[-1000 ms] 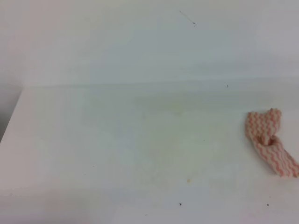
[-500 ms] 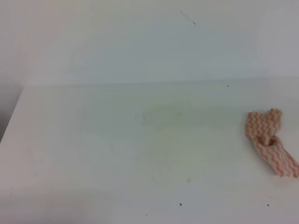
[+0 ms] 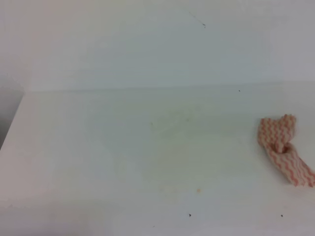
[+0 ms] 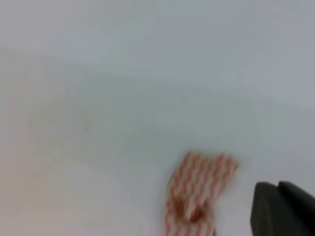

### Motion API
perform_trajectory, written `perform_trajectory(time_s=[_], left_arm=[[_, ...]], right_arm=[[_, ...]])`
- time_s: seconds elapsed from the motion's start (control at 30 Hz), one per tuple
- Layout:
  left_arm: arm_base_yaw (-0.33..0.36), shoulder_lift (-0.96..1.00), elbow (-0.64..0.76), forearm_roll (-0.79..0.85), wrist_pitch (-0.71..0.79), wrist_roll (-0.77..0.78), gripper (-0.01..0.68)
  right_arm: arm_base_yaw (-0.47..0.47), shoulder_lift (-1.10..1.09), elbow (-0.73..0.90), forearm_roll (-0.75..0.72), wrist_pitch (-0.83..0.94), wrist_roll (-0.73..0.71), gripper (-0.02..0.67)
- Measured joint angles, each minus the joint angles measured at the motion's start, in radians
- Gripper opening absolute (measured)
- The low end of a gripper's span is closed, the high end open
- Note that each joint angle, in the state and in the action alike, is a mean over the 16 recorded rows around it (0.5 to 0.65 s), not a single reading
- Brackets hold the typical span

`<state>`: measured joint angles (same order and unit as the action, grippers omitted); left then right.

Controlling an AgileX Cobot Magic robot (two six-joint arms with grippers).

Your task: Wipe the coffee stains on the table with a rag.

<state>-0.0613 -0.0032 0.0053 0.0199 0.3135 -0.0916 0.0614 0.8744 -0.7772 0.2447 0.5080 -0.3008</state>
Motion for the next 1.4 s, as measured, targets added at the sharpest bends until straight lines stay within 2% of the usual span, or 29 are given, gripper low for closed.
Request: perform_trajectory(time_s=[0.27, 0.43, 0.6, 0.87, 1.17, 1.4], left_arm=[[-0.002, -0.003, 0.005, 0.000, -0.002, 0.000, -0.002], [-0.002, -0.003, 0.005, 0.000, -0.002, 0.000, -0.002], [-0.002, -0.005, 0.005, 0.000, -0.002, 0.000, -0.002], [-0.002, 0.002, -0.005, 0.000, 0.002, 0.000, -0.003], [-0.002, 0.003, -0.005, 0.000, 0.002, 0.000, -0.003], [-0.002, 0.003, -0.005, 0.000, 0.002, 0.000, -0.003]], right_arm=[[-0.117, -0.424, 0.316, 0.035, -0.202, -0.007, -0.001], [-0.201, -0.678, 0.509, 0.044, -0.222, -0.008, -0.001], [-0.249, -0.829, 0.658, 0.036, -0.217, -0.013, -0.001], [-0.211, -0.895, 0.773, 0.018, -0.177, -0.075, -0.001], [-0.150, -0.895, 0.784, 0.006, -0.142, -0.152, -0.001], [-0.143, -0.895, 0.784, 0.018, -0.142, -0.151, -0.001]])
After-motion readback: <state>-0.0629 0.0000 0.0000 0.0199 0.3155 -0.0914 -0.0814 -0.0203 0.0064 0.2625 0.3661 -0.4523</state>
